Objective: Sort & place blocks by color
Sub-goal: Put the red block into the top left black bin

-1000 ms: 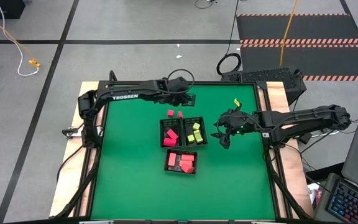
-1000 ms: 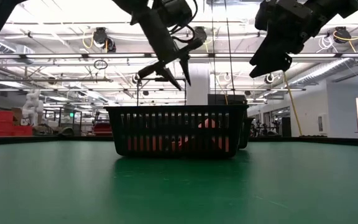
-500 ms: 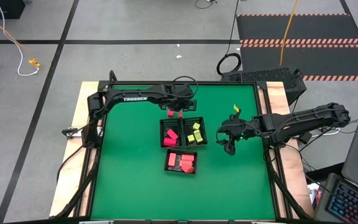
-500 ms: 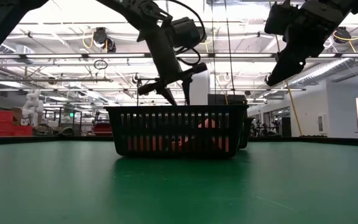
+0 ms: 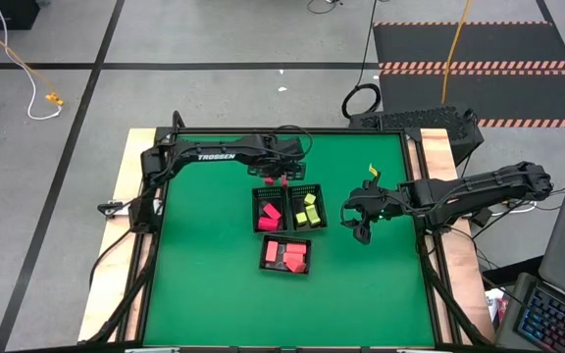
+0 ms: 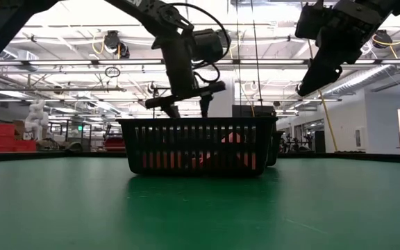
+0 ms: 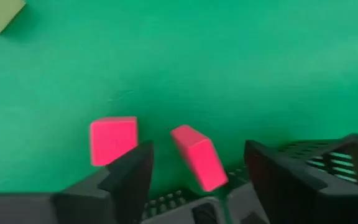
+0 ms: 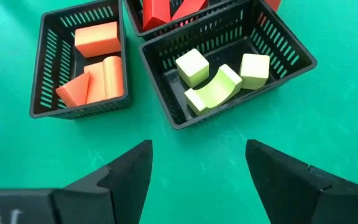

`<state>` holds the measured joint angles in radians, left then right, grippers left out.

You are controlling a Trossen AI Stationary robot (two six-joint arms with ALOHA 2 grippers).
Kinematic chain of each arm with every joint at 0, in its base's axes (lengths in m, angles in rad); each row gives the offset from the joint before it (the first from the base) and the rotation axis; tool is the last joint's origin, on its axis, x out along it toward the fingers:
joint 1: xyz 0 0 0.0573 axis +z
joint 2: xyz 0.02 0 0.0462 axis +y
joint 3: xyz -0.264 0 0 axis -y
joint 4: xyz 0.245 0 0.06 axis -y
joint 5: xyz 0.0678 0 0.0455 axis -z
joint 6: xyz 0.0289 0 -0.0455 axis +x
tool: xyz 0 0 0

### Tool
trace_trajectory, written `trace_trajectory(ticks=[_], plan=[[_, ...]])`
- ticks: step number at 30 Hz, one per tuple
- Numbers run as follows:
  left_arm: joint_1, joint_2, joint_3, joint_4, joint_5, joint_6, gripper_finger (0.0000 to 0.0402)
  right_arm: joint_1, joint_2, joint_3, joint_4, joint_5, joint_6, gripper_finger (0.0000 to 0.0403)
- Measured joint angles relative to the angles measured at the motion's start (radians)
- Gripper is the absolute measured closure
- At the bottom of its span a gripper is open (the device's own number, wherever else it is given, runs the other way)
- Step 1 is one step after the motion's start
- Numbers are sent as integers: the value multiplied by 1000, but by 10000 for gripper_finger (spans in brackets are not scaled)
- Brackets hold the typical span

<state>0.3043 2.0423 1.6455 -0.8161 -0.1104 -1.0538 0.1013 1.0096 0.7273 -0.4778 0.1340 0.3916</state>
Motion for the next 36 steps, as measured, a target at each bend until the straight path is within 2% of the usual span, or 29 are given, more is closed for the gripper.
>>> trace_trajectory(ticks=[6,11,27,36], plan=[[0,3,2,6,3,-6,85,0,0,0,-7,0,0,152],[-2,3,2,5,10,-6,76,0,0,0,-6,0,-6,152],[-20,27,-4,10,5,-19,163,0,0,0,-6,0,-10,152],[-18,33,-5,12,5,-14,173,0,0,0,-6,0,-11,152]])
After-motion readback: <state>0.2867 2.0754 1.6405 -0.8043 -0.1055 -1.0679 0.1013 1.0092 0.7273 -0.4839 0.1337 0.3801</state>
